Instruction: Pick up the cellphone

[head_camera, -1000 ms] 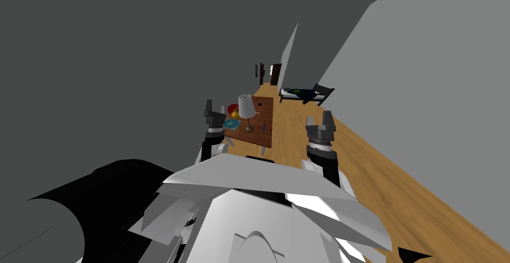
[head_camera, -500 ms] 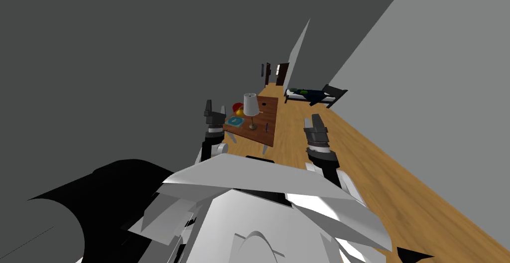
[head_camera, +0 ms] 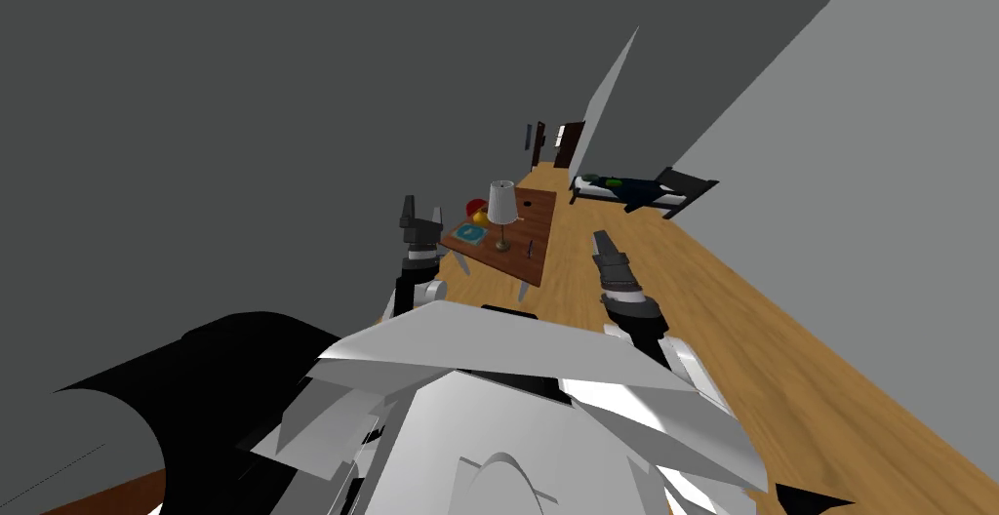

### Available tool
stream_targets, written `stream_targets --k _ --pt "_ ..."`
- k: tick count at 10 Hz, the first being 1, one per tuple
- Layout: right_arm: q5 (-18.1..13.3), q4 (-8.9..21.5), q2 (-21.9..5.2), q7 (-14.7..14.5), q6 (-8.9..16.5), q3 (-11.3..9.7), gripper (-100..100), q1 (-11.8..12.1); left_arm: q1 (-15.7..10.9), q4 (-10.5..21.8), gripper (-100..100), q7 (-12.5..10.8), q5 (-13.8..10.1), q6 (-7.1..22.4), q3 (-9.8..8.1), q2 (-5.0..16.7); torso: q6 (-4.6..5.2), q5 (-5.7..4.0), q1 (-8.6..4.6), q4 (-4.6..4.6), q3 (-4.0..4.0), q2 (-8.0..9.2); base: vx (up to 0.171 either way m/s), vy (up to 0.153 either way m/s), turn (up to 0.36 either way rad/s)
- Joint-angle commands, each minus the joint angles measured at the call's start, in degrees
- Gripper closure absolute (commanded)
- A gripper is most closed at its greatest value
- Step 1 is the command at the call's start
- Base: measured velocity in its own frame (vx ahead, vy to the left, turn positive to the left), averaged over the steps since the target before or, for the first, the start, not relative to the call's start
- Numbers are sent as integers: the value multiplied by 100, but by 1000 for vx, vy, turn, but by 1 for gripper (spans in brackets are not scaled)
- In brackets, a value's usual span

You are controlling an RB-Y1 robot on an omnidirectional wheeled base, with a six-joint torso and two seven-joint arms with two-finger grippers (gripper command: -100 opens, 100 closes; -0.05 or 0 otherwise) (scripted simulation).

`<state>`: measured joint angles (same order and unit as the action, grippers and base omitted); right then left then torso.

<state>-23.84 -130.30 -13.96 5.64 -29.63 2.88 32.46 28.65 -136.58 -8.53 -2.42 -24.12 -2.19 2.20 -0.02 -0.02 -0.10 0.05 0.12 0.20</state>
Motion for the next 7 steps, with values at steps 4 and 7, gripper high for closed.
stream_targets --k 4,7 --pt "-761 48 -394 -173 -192 93 -100 155 1 0 0 0 0 0 -1 0 5 0 3 1 1 1 -62 -5 195" --pt "-1275 72 -556 -246 -278 134 -100 221 0 0 0 0 0 0 0 0 2 0 2 1 1 2 -57 -2 170"
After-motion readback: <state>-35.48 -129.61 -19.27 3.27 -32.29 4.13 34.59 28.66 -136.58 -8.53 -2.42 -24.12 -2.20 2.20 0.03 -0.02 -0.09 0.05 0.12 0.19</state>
